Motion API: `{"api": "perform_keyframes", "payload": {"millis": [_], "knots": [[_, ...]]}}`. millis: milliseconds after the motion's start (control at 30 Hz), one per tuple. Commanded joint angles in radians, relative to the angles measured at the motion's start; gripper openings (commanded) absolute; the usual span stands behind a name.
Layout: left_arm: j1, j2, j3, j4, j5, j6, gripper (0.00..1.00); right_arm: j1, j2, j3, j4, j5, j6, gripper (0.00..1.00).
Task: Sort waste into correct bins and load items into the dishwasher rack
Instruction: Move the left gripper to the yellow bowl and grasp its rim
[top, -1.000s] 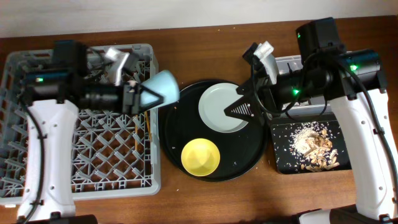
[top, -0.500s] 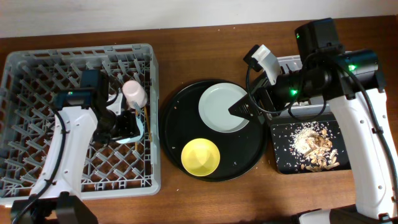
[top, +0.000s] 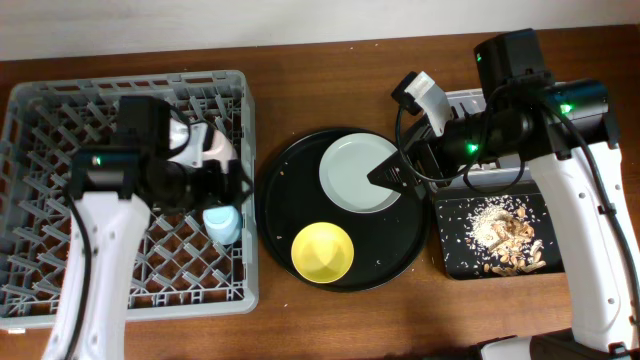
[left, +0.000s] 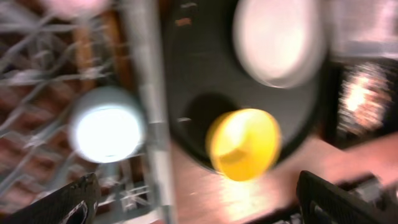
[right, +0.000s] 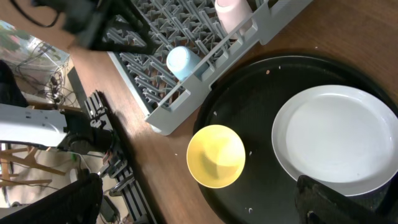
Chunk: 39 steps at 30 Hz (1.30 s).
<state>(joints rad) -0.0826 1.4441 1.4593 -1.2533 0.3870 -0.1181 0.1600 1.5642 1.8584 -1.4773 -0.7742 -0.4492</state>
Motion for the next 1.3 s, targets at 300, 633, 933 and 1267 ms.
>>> {"api": "perform_keyframes", "payload": {"millis": [300,633,933,1267], "knots": [[-0.634,-0.048,-0.379,0.497,-0.152,-0.282,0.5,-0.003,-0.002,-0.003,0.0,0.005,-0.007,0.99],[-0.732,0.193,-0.531,0.797,-0.209,-0.291,0.32,-0.003,-0.002,-0.003,0.0,0.005,-0.007,0.99],[-0.748,0.244,-0.529,0.797,-0.208,-0.293,0.01,-0.003,-0.002,-0.003,0.0,0.005,-0.007,0.99],[-0.383,-0.231,-0.368,0.624,-0.136,-0.293,0.01,-0.003,-0.002,-0.003,0.0,0.005,-0.007,0.99]]}}
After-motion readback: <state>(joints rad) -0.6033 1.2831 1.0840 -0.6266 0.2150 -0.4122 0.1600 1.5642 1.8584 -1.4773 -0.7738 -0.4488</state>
